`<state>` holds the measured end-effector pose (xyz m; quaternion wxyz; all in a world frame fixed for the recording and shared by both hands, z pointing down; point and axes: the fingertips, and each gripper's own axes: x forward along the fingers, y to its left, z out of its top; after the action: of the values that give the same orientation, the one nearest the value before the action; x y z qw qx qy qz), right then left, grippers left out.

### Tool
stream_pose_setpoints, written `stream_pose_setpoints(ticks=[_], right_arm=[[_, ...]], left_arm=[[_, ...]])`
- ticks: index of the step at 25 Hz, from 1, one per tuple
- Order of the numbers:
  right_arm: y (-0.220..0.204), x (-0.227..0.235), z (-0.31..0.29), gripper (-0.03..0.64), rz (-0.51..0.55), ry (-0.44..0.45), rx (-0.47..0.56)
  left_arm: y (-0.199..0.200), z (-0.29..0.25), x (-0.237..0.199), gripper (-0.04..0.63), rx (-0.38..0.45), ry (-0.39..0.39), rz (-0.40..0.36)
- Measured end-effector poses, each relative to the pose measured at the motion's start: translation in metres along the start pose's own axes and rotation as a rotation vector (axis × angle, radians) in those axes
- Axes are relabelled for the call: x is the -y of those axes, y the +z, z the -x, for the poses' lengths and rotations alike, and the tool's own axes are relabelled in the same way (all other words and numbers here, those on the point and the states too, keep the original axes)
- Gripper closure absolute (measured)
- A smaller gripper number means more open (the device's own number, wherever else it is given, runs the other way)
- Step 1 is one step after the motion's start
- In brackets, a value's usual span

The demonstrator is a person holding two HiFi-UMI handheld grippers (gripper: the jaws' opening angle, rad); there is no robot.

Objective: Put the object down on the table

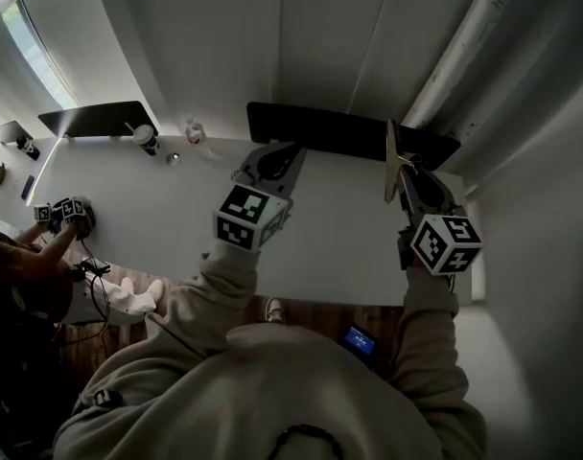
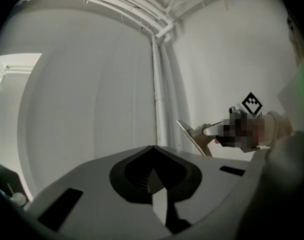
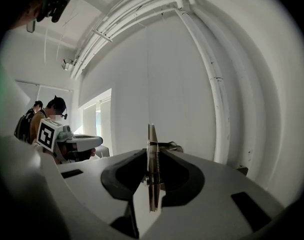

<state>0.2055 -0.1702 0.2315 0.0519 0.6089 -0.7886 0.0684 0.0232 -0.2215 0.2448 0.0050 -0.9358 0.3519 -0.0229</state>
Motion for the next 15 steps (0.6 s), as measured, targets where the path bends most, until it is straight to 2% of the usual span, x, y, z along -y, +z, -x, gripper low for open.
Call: stream_pose_setpoints(ticks=[6,10,13,15], right_arm=[[0.023,0.004,-0.024,0.525,0.008,-0.035,0.029],[0.019,0.007,-0.035,0.526,-0.009,-0.021,0.015],[0.019,0.011,-0.043,0.526,-0.018,-0.025,0.015],[0.018,0.009,-0.047,0.526,-0.015,-0.021,0.020]], left_arm=[[0.016,-0.017,-0.034,0.592,0.033,0.017,0.019],[0.035,-0.031,-0.047,0.592,0.036,-0.049,-0.031],[0.042,-0.032,-0.069,0.591,0.013,-0.010,-0.034],[0.032,-0.031,-0.071,0.591,-0.009,0.010,-0.019]])
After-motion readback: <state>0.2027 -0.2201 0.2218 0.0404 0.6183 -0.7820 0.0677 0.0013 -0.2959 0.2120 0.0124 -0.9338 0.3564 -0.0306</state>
